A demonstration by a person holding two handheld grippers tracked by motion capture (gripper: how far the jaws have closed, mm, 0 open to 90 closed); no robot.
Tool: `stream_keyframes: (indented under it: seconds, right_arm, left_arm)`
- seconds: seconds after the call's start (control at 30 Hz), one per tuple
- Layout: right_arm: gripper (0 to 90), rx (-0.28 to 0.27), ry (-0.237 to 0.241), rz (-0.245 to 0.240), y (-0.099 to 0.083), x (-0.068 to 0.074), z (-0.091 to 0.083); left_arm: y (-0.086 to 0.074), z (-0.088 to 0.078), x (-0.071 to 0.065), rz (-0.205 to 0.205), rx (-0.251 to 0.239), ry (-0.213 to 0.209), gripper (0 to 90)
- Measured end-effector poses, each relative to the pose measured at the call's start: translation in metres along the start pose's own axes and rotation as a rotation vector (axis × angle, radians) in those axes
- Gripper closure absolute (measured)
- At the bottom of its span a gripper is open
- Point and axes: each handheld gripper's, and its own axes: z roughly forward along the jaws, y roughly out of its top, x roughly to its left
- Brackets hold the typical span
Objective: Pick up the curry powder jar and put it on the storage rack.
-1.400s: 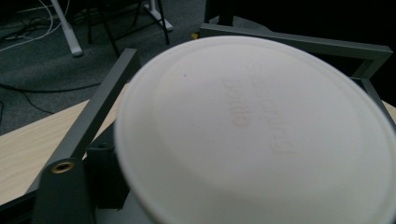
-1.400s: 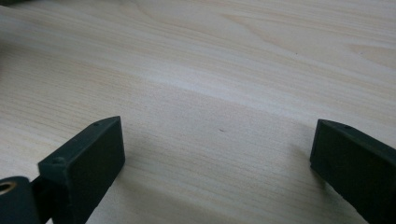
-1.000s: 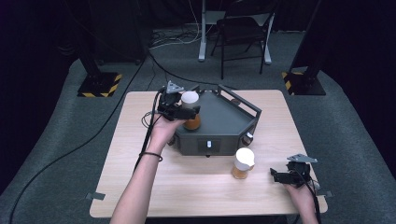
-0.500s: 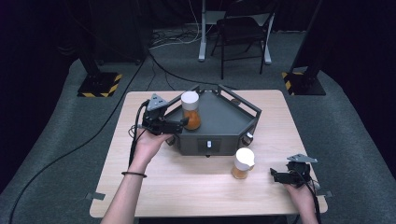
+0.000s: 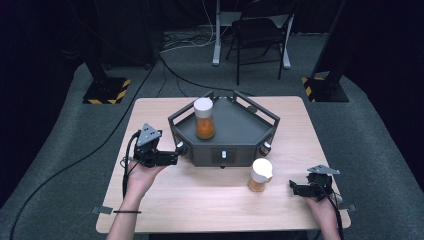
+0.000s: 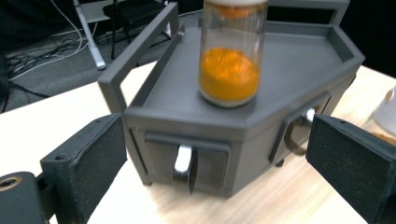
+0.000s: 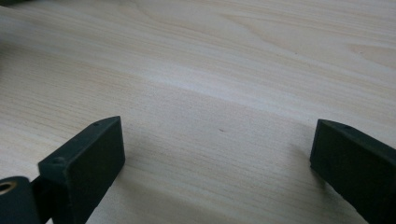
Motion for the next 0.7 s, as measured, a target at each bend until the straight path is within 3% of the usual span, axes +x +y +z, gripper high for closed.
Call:
stream_keyframes:
  seconds: [0.17,0.7]
  right_arm:
    - [2.3,0.000,0.000,0.000,0.000,0.000,0.000]
    - [2.3,0.000,0.000,0.000,0.000,0.000,0.000]
  left_arm:
    - [-0.020,-0.005,-0.005,0.014,0.024,0.019,4.1]
    - [-0.080,-0.006,0.004,-0.054,0.066,0.031,4.6]
